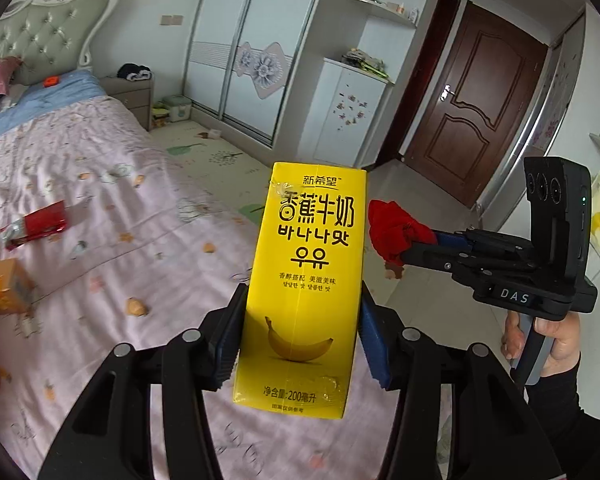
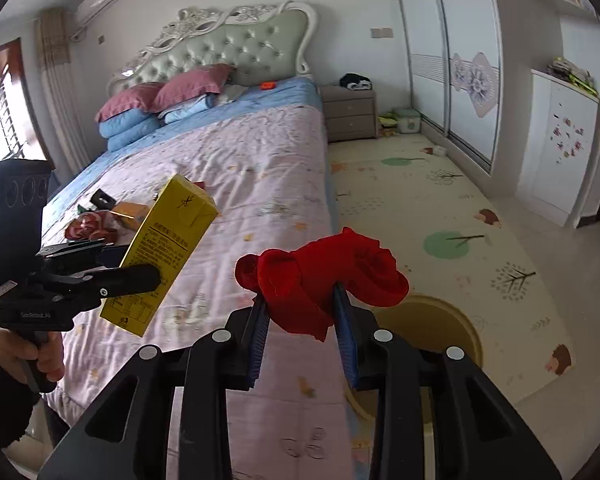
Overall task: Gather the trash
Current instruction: 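Carry both items over the yellow bin and open both tools to drop them, then move both tools back over the bed toward the remaining trash, then grasp the blue drink box with the left tool while the right tool grasps the brown knit sock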
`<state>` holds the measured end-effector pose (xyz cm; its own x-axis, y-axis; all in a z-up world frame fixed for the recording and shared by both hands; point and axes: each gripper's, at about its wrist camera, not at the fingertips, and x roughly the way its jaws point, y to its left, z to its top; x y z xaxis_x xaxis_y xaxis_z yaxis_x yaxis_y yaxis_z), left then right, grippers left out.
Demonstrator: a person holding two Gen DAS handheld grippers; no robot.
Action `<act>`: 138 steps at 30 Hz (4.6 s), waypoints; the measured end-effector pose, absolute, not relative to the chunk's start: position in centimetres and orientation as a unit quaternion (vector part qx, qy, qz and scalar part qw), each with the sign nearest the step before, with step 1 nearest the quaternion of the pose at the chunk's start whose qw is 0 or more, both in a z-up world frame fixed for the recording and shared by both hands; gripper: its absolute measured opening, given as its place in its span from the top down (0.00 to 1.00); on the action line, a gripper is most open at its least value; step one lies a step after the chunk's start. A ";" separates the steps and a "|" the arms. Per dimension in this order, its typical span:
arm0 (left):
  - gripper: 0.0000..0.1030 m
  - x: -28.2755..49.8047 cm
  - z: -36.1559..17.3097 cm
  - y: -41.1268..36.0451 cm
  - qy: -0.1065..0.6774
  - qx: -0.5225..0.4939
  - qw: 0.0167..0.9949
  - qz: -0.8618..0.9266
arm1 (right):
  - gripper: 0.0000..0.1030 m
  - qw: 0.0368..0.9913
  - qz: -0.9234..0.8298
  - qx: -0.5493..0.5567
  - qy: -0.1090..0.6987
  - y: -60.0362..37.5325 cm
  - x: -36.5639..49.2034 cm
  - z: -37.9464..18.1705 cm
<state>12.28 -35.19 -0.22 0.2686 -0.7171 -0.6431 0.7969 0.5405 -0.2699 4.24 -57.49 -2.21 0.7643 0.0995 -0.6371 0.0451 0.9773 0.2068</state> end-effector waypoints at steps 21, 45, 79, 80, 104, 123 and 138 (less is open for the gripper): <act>0.51 16.9 -8.7 -58.4 0.478 0.154 0.703 -0.504 | 0.70 0.879 -0.041 0.171 0.443 -70.2 5.8 -12.5; 0.04 18.1 -8.9 -58.8 0.493 0.176 0.717 -0.461 | 0.28 0.875 -0.042 0.164 0.454 -71.2 6.1 -13.2; 0.04 15.8 1.2 -36.4 0.382 0.151 0.818 -0.403 | 0.34 0.922 0.057 0.056 0.379 -53.0 7.0 -1.6; 0.04 15.8 1.3 -34.9 0.379 0.149 0.822 -0.398 | 0.34 0.921 0.067 0.054 0.379 -51.9 7.3 -1.5; 0.04 15.1 1.0 -7.1 0.361 0.146 0.882 -0.266 | 0.34 0.894 0.223 0.004 0.388 -30.0 11.3 -1.9; 0.04 20.1 -2.1 -0.8 0.390 0.195 0.841 -0.321 | 0.34 0.880 0.241 -0.014 0.408 -24.2 15.0 -2.8; 0.36 22.8 -5.5 0.9 0.441 0.162 0.821 -0.324 | 0.34 0.871 0.244 -0.021 0.426 -23.0 19.2 -4.4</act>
